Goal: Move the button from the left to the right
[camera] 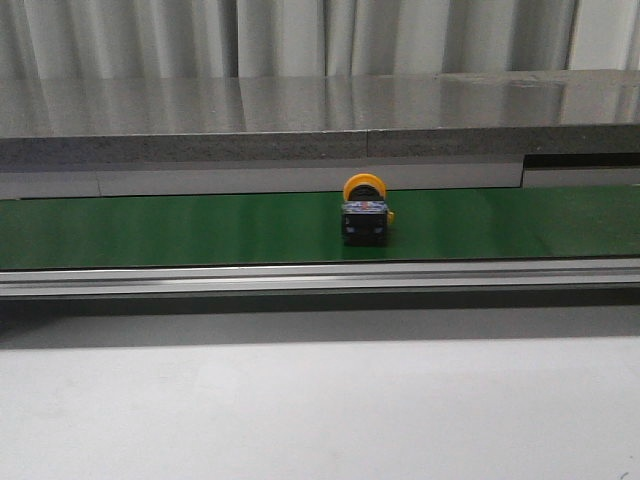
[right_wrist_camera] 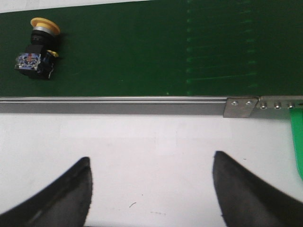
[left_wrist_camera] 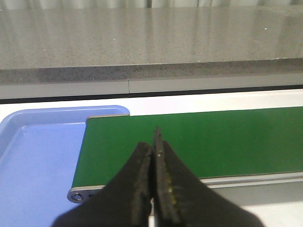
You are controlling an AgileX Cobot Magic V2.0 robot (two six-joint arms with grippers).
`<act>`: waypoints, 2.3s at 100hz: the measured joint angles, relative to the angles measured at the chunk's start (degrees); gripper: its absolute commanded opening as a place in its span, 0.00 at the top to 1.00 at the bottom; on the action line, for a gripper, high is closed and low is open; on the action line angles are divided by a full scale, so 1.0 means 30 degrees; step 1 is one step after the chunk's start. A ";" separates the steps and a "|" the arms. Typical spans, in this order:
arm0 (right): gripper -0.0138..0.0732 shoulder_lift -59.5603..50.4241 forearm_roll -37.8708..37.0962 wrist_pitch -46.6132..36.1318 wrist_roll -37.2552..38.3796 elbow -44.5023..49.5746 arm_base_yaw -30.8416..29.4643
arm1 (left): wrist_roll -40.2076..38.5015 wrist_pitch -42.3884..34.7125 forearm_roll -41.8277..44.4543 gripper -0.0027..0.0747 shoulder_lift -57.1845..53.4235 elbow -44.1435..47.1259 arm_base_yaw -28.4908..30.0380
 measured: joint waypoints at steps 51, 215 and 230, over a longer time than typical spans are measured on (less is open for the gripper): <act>0.11 0.3518 0.0988 0.0470 -0.0757 -0.3253 0.0166 | 0.0000 0.0000 0.0000 0.99 0.0000 0.0000 0.0000; 0.25 1.7040 -0.2508 -0.3273 -0.2005 -0.7721 0.2085 | 0.0000 0.0000 0.0000 0.99 0.0000 0.0000 0.0000; 0.58 1.7040 -0.2508 -0.3157 -0.2005 -0.7778 0.2085 | 0.0000 0.0000 0.0000 0.99 0.0000 0.0000 0.0000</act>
